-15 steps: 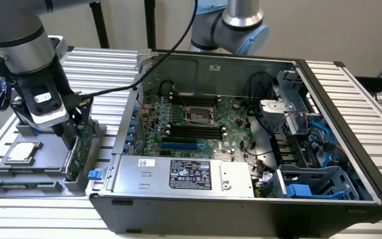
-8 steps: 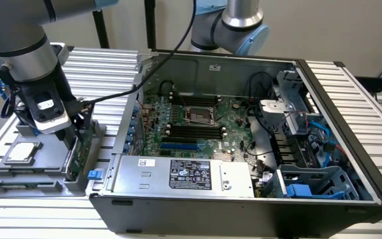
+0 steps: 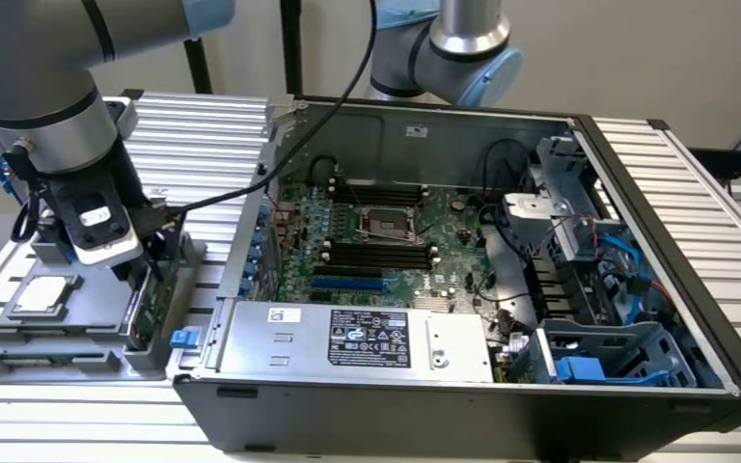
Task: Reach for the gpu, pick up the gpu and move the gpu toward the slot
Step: 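Pick up the gpu and move the gpu toward the slot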
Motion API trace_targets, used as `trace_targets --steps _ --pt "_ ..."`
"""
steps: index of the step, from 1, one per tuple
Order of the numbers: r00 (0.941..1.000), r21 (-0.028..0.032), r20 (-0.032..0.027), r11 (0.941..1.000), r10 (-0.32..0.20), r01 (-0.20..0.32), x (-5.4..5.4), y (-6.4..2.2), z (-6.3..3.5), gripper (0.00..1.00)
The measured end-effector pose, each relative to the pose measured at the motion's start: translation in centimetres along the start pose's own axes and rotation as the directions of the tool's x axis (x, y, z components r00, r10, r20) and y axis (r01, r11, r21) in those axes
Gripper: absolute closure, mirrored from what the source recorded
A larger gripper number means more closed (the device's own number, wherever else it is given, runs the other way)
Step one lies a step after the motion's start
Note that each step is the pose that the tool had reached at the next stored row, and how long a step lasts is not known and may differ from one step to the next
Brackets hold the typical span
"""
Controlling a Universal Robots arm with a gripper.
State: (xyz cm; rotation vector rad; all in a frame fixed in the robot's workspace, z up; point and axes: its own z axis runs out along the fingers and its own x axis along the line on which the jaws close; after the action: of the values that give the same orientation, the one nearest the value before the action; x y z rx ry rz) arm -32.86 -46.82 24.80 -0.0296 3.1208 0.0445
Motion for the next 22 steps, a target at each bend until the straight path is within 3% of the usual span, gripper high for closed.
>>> trace_targets --steps 4,6,11,12,22 --pt "1.0 0.0115 -0.0001 0.9999 0.0 0.0 0.01 -0.01 0.47 0.52" --pt "1.0 0.0141 -0.0005 0.9999 0.0 0.0 0.01 -0.02 0.48 0.52" --pt "1.0 0.0156 -0.0003 0.9999 0.0 0.0 0.02 -0.02 0.52 0.54" --pt "1.0 0.0157 -0.0003 0.9999 0.0 0.0 0.02 -0.02 0.53 0.61" --pt "1.0 0.0164 -0.0002 0.9999 0.0 0.0 -0.14 -0.02 0.59 0.61"
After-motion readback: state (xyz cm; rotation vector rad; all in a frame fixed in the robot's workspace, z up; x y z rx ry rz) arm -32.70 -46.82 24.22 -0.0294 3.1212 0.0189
